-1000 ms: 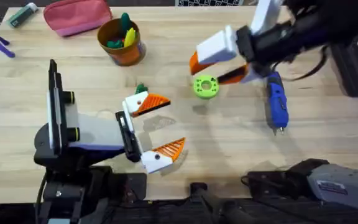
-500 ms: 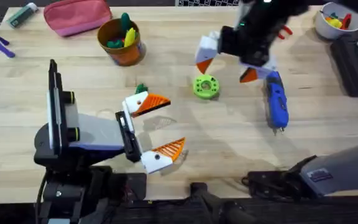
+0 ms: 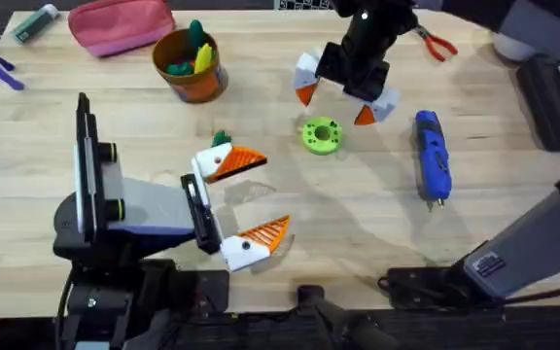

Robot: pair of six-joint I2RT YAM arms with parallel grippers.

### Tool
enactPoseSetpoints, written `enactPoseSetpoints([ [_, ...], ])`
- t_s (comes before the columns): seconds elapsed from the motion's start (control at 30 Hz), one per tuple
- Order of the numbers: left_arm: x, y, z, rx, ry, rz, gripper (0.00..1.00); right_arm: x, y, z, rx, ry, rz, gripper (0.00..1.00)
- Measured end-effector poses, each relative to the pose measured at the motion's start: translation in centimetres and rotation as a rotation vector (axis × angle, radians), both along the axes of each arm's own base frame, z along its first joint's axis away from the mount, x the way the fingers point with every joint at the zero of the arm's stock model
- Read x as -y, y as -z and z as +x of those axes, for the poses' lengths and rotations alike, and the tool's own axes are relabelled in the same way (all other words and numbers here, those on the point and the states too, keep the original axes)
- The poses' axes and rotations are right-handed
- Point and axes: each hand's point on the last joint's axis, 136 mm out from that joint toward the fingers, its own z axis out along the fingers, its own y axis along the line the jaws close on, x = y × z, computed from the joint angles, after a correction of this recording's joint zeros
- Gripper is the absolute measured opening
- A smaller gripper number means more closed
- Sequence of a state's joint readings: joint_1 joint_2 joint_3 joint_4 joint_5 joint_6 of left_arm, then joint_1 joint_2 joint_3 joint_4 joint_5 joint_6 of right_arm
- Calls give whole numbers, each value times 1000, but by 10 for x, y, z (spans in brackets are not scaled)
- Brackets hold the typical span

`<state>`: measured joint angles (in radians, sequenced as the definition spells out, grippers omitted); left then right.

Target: Pick up the gripper from the table and insert it into the empty holder that is missing its gripper. Then pick up a screw, insert it into the mounting hole, and use the screwdriver to tighten it. Finally, clean up the table by picking up the vegetable and placing it into the bucket.

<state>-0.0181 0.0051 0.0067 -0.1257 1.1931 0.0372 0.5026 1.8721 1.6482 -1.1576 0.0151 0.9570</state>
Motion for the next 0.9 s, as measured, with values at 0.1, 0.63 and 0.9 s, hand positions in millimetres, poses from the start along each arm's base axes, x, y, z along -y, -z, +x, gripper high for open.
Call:
enactPoseSetpoints([
  [0.1, 0, 0, 0, 0, 0, 0, 986, 2, 1, 3, 8, 25, -8, 948],
  [0.63, 0, 0, 0, 0, 0, 0, 985, 4, 38, 14, -34, 94, -69, 829],
  [0.9, 0, 0, 0, 0, 0, 0, 986, 3, 45, 18, -30, 122, -75, 732],
])
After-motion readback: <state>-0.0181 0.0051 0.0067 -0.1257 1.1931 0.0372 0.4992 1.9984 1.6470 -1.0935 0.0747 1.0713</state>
